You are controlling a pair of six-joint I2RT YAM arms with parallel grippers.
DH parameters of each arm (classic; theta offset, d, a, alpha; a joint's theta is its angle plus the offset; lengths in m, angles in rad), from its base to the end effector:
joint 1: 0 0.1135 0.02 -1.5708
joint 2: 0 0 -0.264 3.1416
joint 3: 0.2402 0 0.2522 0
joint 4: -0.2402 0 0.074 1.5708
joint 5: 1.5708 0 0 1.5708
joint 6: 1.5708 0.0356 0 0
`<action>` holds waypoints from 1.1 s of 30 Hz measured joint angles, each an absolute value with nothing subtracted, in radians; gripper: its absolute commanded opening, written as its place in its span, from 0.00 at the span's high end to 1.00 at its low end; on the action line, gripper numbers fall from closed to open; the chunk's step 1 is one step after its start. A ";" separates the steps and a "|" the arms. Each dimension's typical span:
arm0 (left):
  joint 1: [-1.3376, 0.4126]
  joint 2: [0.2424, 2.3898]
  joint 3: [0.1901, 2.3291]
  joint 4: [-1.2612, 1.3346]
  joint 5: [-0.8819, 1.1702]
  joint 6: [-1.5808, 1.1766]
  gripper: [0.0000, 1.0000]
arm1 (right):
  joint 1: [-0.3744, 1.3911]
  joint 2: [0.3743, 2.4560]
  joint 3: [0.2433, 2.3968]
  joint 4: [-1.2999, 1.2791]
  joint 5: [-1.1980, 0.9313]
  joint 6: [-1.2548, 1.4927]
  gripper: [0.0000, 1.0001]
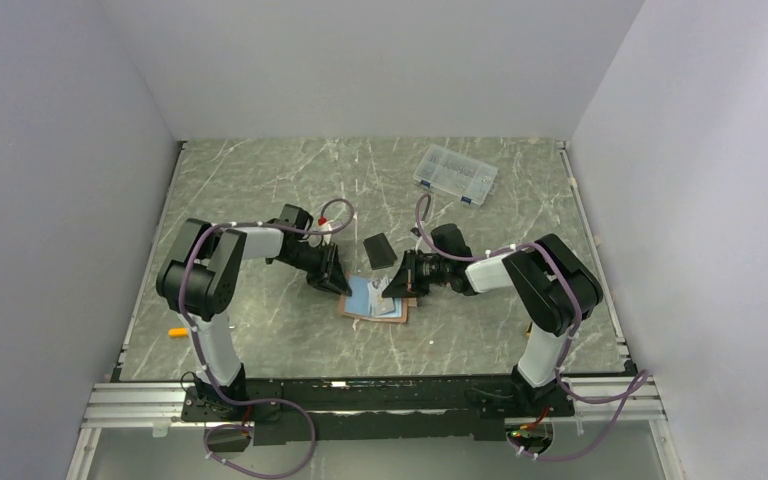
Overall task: Put the credit cards into the card holder
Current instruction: Insert the credit card into the card holder.
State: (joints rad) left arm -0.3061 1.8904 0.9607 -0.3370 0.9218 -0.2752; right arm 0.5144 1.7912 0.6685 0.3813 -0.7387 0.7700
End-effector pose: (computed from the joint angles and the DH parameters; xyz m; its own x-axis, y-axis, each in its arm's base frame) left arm 0.3024 -0.1253 0.1126 -0.9868 0.1396 -0.0816 0.1470 0.5635 -0.8129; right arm 0.2598 0.1743 0.1086 -0.9763 0.0395 -0.2129 -0.1622 0.5180 0.8399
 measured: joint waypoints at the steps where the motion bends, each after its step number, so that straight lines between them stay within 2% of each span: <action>1: -0.311 1.883 0.955 -0.332 0.918 -0.276 0.79 | 0.514 1.791 0.669 0.375 -0.736 0.770 1.00; 10: -0.381 1.870 0.922 -0.295 0.900 -0.299 0.79 | 0.514 1.791 0.671 0.357 -0.696 0.797 1.00; 33: -0.390 1.880 0.919 -0.286 0.883 -0.312 0.81 | 0.557 1.741 0.668 0.337 -0.558 0.813 1.00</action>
